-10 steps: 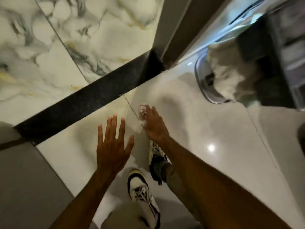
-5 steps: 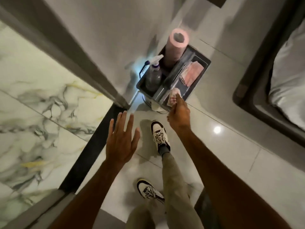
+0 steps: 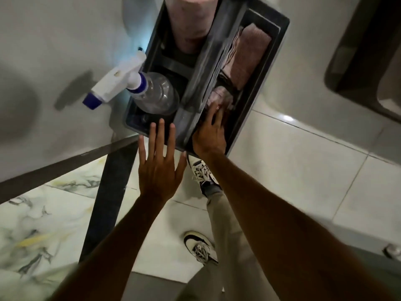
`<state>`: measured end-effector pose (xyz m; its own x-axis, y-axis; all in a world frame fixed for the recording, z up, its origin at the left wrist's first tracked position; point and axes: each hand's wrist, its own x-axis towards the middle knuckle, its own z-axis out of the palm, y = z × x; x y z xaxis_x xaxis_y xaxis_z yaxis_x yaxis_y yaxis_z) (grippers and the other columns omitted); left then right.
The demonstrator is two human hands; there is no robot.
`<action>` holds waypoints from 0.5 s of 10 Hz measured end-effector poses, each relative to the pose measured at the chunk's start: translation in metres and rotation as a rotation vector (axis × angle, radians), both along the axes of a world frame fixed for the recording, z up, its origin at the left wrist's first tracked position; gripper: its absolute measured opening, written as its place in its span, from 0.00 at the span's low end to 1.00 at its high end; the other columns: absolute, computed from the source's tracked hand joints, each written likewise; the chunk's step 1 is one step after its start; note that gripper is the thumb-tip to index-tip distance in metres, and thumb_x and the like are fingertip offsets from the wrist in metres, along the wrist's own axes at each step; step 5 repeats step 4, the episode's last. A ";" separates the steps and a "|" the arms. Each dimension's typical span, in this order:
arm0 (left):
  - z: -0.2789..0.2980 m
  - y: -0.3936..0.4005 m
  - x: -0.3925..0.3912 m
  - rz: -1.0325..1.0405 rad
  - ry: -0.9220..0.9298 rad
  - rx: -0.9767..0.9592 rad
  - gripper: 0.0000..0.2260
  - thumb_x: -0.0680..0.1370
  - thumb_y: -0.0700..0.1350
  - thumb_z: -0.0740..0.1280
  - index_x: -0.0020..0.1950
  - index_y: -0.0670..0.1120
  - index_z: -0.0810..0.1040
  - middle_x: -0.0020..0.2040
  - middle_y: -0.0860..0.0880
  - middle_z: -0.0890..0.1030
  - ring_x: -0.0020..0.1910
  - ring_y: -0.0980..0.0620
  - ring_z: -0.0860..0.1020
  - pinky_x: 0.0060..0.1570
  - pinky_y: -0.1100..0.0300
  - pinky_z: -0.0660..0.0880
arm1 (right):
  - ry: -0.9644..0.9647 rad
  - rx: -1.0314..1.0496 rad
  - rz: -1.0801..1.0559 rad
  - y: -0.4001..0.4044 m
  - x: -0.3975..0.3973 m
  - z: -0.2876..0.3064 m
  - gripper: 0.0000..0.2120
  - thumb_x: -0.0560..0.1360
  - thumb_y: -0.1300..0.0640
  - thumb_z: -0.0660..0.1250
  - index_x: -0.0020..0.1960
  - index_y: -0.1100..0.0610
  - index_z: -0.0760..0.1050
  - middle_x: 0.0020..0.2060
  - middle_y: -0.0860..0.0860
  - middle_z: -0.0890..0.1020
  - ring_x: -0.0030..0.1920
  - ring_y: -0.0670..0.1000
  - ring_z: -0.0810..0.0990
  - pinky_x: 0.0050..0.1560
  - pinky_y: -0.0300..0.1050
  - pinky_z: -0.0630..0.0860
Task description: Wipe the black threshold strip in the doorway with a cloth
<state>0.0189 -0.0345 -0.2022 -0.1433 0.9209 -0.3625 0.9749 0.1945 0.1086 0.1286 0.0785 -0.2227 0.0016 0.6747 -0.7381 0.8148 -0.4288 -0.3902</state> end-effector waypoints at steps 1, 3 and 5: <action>-0.002 0.001 -0.004 -0.019 0.004 -0.035 0.36 0.87 0.67 0.45 0.89 0.46 0.51 0.89 0.39 0.52 0.89 0.39 0.50 0.86 0.33 0.52 | 0.014 -0.022 0.015 0.000 0.000 -0.001 0.51 0.83 0.55 0.69 0.88 0.50 0.33 0.88 0.58 0.39 0.83 0.71 0.62 0.77 0.71 0.71; 0.052 0.008 -0.005 0.022 -0.084 -0.092 0.36 0.87 0.65 0.45 0.89 0.45 0.51 0.89 0.40 0.51 0.89 0.41 0.48 0.87 0.35 0.50 | 0.019 0.053 0.040 0.006 0.009 0.056 0.46 0.85 0.53 0.67 0.89 0.55 0.37 0.88 0.58 0.37 0.89 0.63 0.45 0.88 0.66 0.57; 0.109 -0.018 0.009 0.064 -0.136 0.064 0.33 0.88 0.62 0.50 0.88 0.45 0.56 0.89 0.41 0.55 0.89 0.42 0.53 0.86 0.35 0.56 | 0.109 0.186 -0.033 -0.004 0.035 0.125 0.36 0.86 0.52 0.64 0.89 0.54 0.51 0.88 0.58 0.51 0.87 0.63 0.58 0.83 0.68 0.68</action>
